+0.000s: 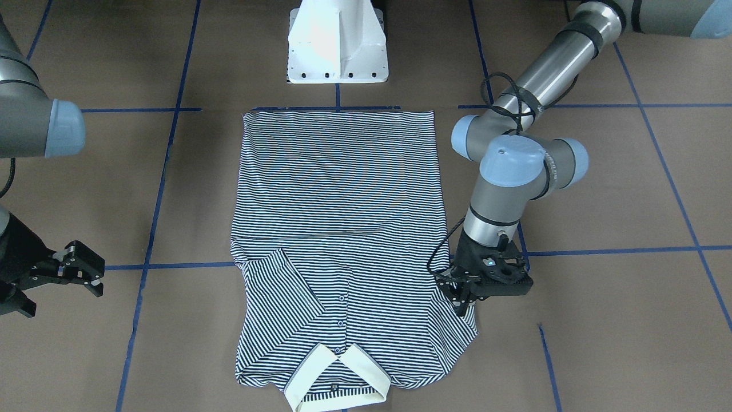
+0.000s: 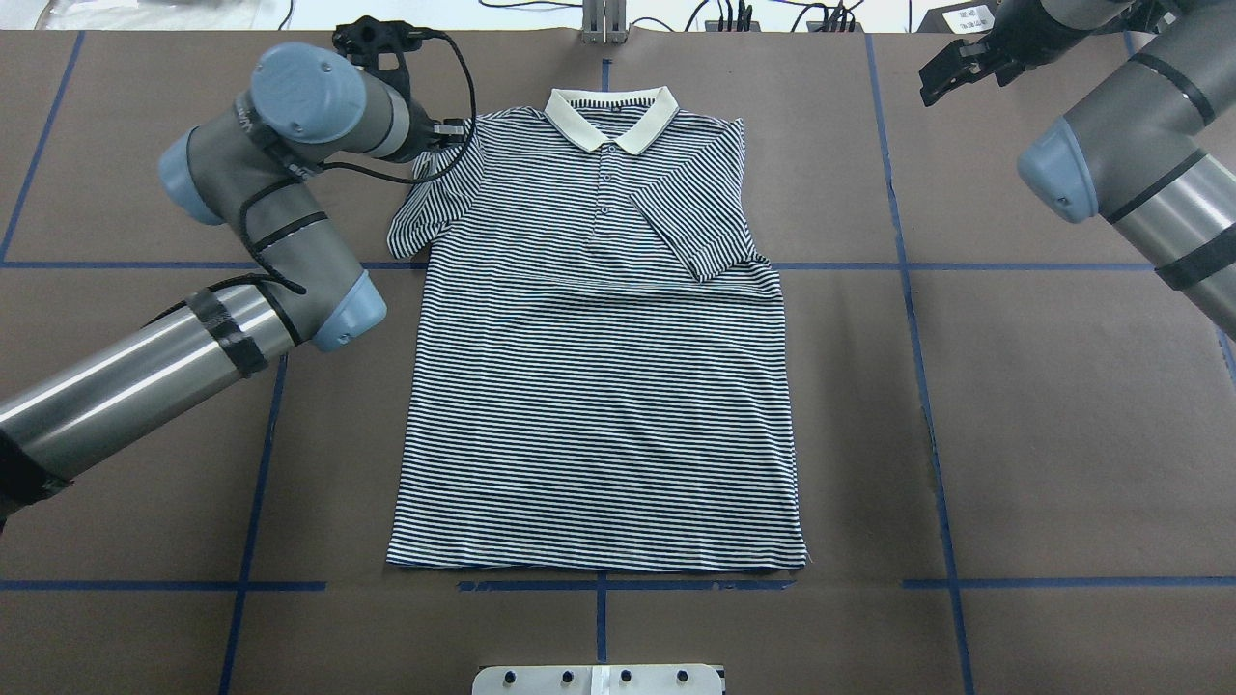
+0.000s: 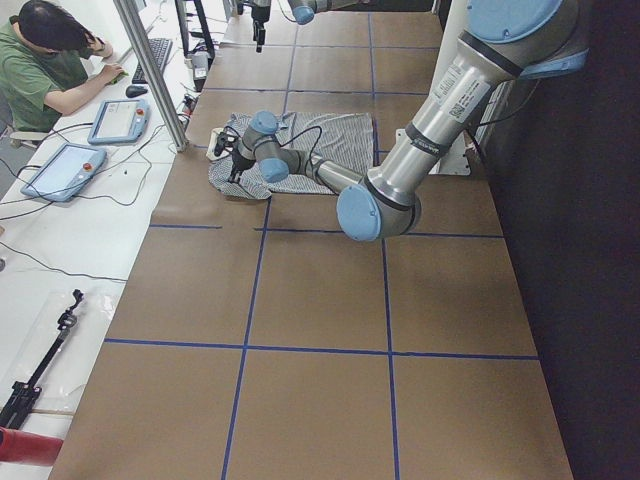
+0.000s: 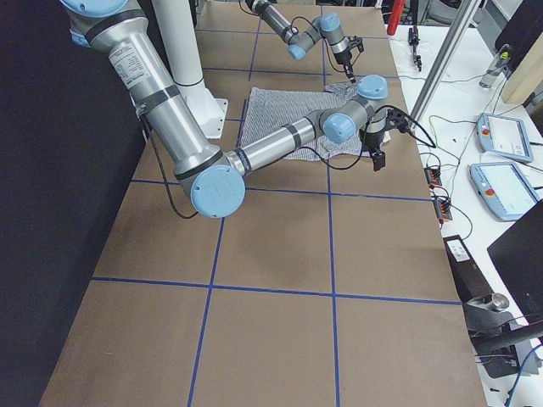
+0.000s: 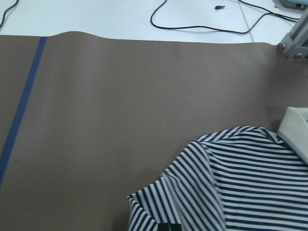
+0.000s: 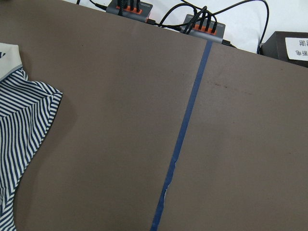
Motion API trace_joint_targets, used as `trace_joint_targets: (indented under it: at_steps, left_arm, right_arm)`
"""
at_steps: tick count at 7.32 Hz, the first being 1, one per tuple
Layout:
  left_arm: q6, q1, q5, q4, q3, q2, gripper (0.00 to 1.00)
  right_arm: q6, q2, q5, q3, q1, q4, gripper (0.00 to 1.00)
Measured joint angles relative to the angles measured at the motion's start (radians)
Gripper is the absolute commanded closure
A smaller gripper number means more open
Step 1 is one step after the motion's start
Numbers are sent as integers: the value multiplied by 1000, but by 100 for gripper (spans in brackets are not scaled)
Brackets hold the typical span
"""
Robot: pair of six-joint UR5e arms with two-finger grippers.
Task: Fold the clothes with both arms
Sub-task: 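Grasp the sleeve nearest the left gripper and fold it inward, then release the sleeve and move both grippers to the shirt hem corners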
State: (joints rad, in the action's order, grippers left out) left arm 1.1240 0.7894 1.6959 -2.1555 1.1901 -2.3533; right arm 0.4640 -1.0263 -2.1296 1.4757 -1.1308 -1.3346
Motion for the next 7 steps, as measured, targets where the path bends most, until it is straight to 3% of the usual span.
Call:
trace_joint_targets:
  at_steps: [3, 4, 5, 7]
  left_arm:
    - [80, -58, -10, 88, -102, -141, 100]
    - [87, -66, -16, 91, -128, -160, 27]
    - [84, -71, -25, 91, -141, -170, 0]
    - [26, -74, -17, 86, -112, -174, 0]
  right_arm:
    - [2, 0, 6, -1, 7, 0, 0]
    - [3, 0, 7, -1, 11, 0, 0]
    - [4, 0, 12, -1, 15, 0, 0]
    - [31, 3, 22, 5, 31, 0, 0]
